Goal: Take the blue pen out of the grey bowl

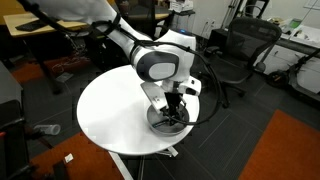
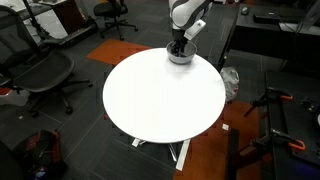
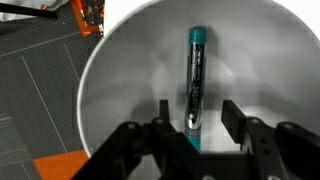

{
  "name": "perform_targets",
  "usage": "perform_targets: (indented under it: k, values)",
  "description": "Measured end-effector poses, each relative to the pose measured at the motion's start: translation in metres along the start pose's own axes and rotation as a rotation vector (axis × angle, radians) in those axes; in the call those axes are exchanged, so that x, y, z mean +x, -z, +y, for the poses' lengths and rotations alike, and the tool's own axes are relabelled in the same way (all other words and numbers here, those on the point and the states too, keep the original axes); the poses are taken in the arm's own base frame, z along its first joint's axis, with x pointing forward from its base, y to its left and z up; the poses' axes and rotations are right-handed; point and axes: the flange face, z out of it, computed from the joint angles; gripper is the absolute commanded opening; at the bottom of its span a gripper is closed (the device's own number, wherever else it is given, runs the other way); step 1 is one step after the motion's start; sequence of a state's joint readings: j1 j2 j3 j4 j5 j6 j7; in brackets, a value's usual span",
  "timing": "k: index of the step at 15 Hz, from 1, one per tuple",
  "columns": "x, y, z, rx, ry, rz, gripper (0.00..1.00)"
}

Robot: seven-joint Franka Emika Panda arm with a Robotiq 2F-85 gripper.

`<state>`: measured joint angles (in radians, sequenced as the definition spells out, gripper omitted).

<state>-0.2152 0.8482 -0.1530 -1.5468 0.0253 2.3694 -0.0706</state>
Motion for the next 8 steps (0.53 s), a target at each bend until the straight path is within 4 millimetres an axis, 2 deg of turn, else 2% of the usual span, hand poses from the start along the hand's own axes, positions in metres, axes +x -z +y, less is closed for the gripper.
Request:
perform_targets:
  k: [2, 4, 6, 8]
  values:
    - [0.001, -0.0011, -0.0002, -0.001, 0.0, 0.0, 0.12]
    - [0.0015, -0.0019, -0.0004, -0.001, 0.001, 0.0, 0.0]
    - [0.0019, -0.0021, -0.0004, -0.001, 0.001, 0.0, 0.05]
    - [0.0021, -0.0019, -0.0004, -0.001, 0.001, 0.0, 0.05]
